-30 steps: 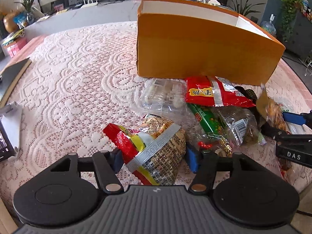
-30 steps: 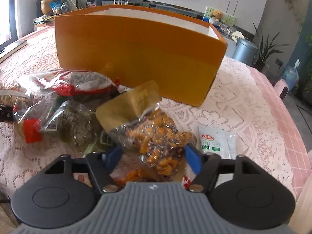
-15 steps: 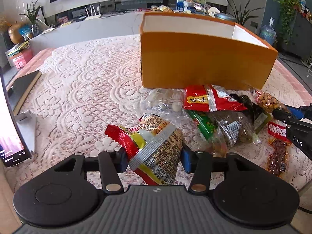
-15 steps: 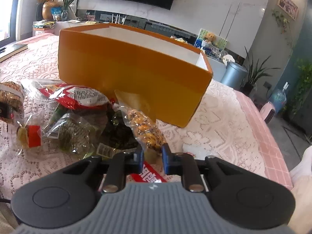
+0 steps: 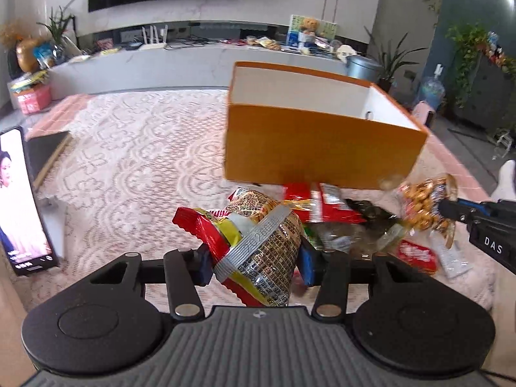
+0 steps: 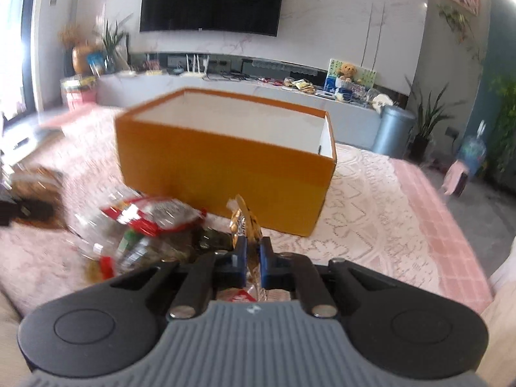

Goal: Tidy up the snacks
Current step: 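Lift both held bags and carry them over the orange box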

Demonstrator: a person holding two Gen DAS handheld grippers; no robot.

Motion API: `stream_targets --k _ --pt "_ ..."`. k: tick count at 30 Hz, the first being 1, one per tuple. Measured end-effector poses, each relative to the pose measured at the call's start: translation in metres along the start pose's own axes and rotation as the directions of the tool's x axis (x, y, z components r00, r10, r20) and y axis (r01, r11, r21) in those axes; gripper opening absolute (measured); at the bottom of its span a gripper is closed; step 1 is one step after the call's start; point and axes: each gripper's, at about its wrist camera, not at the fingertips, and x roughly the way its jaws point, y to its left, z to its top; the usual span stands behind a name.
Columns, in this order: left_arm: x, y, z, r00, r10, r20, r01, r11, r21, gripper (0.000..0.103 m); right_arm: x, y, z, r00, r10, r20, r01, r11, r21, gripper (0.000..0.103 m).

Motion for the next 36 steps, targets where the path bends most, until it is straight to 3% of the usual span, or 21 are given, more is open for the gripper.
stream_targets --k 2,6,10,19,26,33,36 --pt "0.003 -0.006 -0.001 1.0 -0.024 -0.014 0.024 1.0 0.006 0.056 -0.007 -0.004 0.0 0.999 0.044 -0.001 -0.044 0.998 0.046 0.003" --pt "0.01 -0.019 -0.009 0.998 -0.044 -0.043 0.046 0.998 0.042 0.056 -0.001 -0.003 -0.014 0.999 0.023 -0.044 -0.02 0.998 0.062 0.005" --pt "0.015 -0.024 -0.013 0.996 -0.056 -0.065 0.059 0.997 0.05 0.056 0.007 -0.004 -0.024 0.998 0.031 -0.059 -0.027 0.997 0.066 0.016" --pt "0.022 -0.027 -0.017 0.994 -0.064 -0.085 0.069 0.996 0.059 0.056 0.029 0.012 -0.03 0.999 0.004 -0.052 -0.008 0.997 -0.079 0.044" --pt "0.023 -0.029 -0.015 0.994 -0.065 -0.082 0.069 0.996 0.055 0.056 0.053 0.028 -0.029 0.997 0.008 -0.075 -0.023 0.981 -0.192 0.05" --pt "0.025 -0.029 -0.013 0.995 -0.059 -0.079 0.064 0.996 0.064 0.056 0.075 0.039 -0.031 0.995 -0.006 -0.1 -0.018 0.973 -0.23 0.056" --pt "0.025 -0.029 -0.013 0.995 -0.059 -0.078 0.064 0.996 0.066 0.056 0.077 0.042 -0.031 0.996 -0.014 -0.09 -0.008 0.971 -0.239 0.049"
